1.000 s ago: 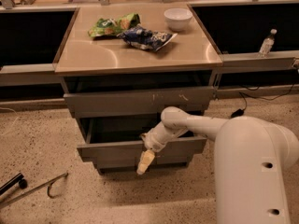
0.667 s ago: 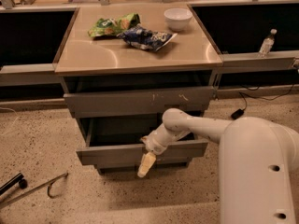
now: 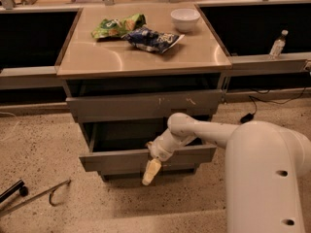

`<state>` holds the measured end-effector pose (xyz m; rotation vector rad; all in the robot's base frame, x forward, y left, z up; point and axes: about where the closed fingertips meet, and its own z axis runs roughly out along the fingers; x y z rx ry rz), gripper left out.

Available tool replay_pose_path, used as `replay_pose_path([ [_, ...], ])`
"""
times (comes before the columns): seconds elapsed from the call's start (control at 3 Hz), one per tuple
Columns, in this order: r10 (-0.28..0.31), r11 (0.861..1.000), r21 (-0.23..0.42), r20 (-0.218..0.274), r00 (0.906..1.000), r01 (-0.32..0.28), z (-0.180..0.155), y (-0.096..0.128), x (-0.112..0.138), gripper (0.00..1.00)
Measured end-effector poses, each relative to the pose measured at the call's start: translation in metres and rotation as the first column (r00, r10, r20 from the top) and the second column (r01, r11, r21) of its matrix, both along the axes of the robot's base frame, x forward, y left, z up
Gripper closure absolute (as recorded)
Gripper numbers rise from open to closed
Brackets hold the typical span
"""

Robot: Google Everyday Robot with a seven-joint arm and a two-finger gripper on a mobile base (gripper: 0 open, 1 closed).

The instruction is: Open middle drawer

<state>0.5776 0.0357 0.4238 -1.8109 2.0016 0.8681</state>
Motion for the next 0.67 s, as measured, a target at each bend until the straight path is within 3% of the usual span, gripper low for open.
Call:
replay_pose_path([
  [0.67,0.003,1.000,0.002,-0.027,0.9996,-0.003,0.008,0.000,-0.015,0.00],
])
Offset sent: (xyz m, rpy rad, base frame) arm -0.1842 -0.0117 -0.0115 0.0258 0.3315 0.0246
